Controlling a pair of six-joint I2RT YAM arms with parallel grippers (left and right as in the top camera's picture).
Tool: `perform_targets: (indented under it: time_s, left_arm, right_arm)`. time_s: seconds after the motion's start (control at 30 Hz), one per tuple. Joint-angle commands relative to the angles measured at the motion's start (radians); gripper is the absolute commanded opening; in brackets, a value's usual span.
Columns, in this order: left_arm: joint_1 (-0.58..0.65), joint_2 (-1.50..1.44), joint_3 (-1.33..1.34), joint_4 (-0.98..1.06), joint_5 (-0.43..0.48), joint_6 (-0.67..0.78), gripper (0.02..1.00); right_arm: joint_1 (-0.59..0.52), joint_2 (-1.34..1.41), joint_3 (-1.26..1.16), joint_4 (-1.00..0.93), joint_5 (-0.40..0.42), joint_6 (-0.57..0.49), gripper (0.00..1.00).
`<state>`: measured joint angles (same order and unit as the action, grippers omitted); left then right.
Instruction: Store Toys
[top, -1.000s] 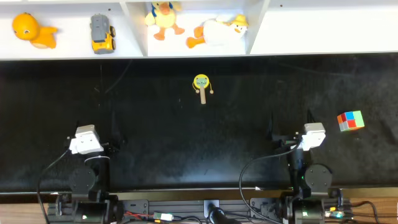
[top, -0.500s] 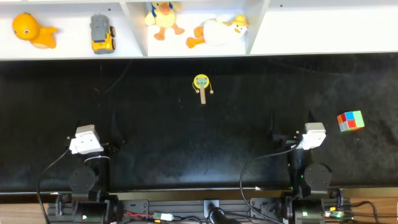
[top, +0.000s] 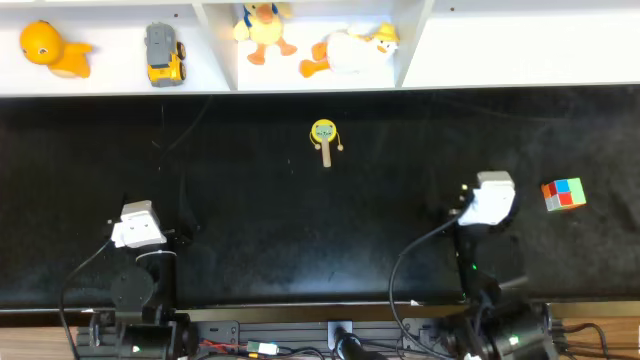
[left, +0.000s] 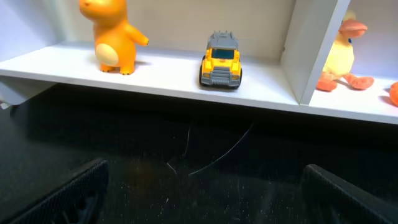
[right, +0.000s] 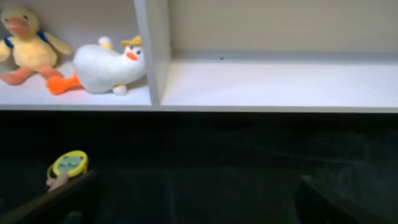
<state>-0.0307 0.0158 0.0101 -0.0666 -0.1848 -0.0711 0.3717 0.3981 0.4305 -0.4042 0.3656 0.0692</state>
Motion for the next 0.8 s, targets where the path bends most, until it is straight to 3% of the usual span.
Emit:
perform_targets:
  time_s: [0.03,0.33,0.53,0.8]
  left_arm:
    - [0.003,-0.013,-0.002,-0.002,-0.015,0.022,0.998]
    - [0.003,-0.013,-0.002,-0.002,-0.015,0.022,0.998]
    - [0.003,-0.013,-0.002,-0.002,-0.015,0.022,0.998]
    - [0.003,-0.013,-0.002,-0.002,-0.015,0.022,0.998]
  right_arm:
    - [0.108,0.113,0.134,-0.089,0.183,0.168,0.996]
    - [0.368,0.325,0.301,-0.304,0.362,0.452,0.996]
    - [0.495,0.436,0.307,-0.307,0.368,0.679,0.996]
    - [0.526,0.608,0.317,-0.301,0.358,0.940,0.996]
